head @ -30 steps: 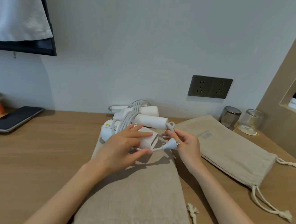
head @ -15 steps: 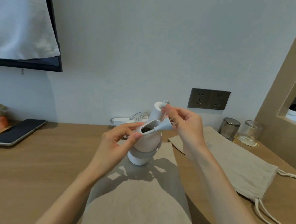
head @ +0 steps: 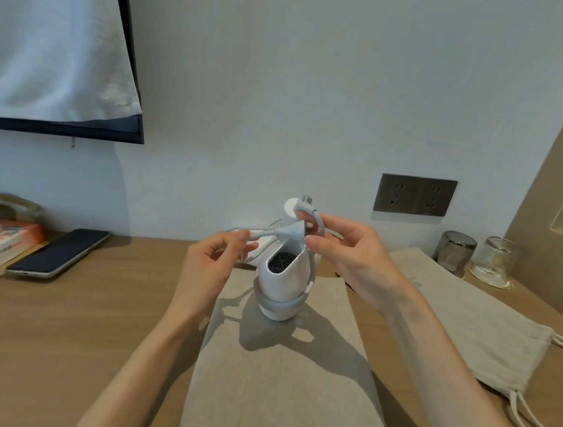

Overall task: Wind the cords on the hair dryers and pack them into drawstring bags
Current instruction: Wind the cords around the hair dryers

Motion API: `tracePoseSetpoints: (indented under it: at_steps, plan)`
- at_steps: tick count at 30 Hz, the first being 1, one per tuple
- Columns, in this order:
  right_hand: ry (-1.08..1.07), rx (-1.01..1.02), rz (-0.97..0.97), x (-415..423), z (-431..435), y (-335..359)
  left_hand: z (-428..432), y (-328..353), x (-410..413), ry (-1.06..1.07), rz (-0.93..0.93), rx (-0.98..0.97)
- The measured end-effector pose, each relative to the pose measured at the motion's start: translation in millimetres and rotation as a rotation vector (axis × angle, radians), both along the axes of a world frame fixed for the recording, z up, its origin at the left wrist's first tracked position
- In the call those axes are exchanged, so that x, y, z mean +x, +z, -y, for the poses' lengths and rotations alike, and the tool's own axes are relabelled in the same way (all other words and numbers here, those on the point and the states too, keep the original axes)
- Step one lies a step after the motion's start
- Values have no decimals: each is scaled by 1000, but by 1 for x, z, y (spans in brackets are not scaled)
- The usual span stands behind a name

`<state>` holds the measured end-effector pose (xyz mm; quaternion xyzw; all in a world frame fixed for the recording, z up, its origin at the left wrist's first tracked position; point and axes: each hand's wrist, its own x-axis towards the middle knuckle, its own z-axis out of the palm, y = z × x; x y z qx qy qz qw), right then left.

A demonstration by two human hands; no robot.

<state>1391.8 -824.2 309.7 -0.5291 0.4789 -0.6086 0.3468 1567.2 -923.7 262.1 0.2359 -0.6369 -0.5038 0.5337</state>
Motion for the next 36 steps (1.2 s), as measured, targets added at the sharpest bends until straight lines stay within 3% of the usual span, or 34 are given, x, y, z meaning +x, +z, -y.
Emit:
tracePoseSetpoints:
  at_steps: [6,11,26,36]
  plan:
    - [-74,-35,157,2,1,-6,-4,2,1,25,27,-81]
    - [-52,-3,178,5,-6,-1,-6,3,0,-26,69,-152]
    - [-178,-57,-454,20,-23,7,-22,12,0,-6,17,-269]
    - [-70,-23,-163,11,-31,6,-34,12,-5,20,29,-352]
